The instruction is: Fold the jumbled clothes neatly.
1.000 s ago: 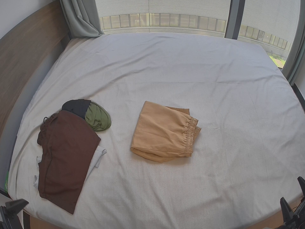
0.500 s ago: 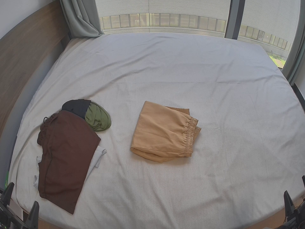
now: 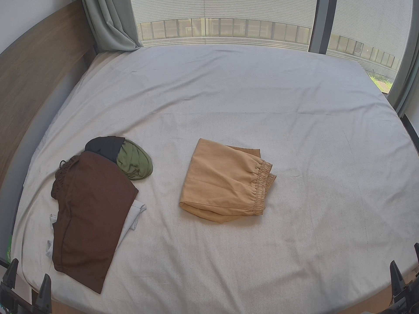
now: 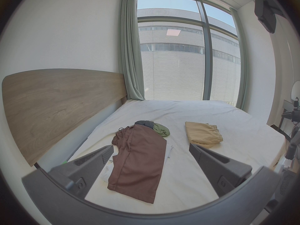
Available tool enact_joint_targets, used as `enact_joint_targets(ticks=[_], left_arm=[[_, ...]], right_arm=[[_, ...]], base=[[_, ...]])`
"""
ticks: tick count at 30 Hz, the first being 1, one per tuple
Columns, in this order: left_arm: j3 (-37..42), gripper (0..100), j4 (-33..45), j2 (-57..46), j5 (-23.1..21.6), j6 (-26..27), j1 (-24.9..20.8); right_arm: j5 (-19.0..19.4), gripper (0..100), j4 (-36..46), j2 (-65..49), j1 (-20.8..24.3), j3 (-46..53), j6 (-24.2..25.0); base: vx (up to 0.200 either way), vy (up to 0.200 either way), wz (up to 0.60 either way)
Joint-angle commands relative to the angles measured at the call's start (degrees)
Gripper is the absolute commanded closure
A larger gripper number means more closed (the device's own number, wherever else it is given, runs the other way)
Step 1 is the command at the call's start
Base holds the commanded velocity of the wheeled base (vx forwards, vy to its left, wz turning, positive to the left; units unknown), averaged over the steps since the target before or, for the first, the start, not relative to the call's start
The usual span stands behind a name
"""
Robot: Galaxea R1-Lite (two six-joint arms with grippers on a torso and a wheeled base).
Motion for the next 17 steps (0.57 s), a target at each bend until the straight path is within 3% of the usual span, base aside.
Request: enact_joint_targets(ticks=[1, 17], left_arm=[[1.01, 0, -0.01, -0.73, -0.08, 0.07, 0.01], [1.01, 0, -0.01, -0.81, 0.01, 0.16, 0.01]], right_arm=[[0.01, 0, -0.01, -0.63, -0.05, 1.01, -0.14], [-0.08, 0, -0.01, -0.63, 0.04, 1.01, 0.38]], base=[[0.000, 0.000, 0.00], [0.000, 0.000, 0.00]])
